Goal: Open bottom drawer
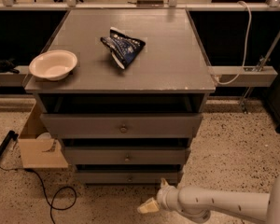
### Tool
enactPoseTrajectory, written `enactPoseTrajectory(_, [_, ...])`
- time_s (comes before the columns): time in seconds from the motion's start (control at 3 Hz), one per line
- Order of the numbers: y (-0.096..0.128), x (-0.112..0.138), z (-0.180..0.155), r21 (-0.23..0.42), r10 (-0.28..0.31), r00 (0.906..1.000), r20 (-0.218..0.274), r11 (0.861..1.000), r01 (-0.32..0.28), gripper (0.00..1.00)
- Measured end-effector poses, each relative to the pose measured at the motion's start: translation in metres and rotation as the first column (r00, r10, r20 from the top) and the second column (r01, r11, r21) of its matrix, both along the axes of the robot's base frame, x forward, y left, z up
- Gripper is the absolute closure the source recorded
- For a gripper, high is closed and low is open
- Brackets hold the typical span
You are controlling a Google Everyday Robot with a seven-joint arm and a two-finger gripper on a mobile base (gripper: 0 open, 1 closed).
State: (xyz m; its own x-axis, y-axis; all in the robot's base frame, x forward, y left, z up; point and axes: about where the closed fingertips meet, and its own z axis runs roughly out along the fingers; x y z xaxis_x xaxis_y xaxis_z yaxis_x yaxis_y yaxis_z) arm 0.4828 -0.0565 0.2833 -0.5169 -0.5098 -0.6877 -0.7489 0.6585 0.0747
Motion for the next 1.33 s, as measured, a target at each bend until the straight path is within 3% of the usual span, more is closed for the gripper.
enactPoseTrajectory(0.33, [-0.003, 0.011, -0.009, -0.022, 0.019, 0.9992, 0.034, 1.000, -0.018, 0.00])
enactPoseTrajectory(0.67, [-0.013, 0.043, -0.020, 0.010, 0.050, 0.9961, 0.073, 0.999, -0.051, 0.00])
enactPoseTrajectory(1.33, [-0.013, 0.048, -0.018, -0.023, 0.045, 0.9951, 0.088, 0.999, -0.043, 0.00])
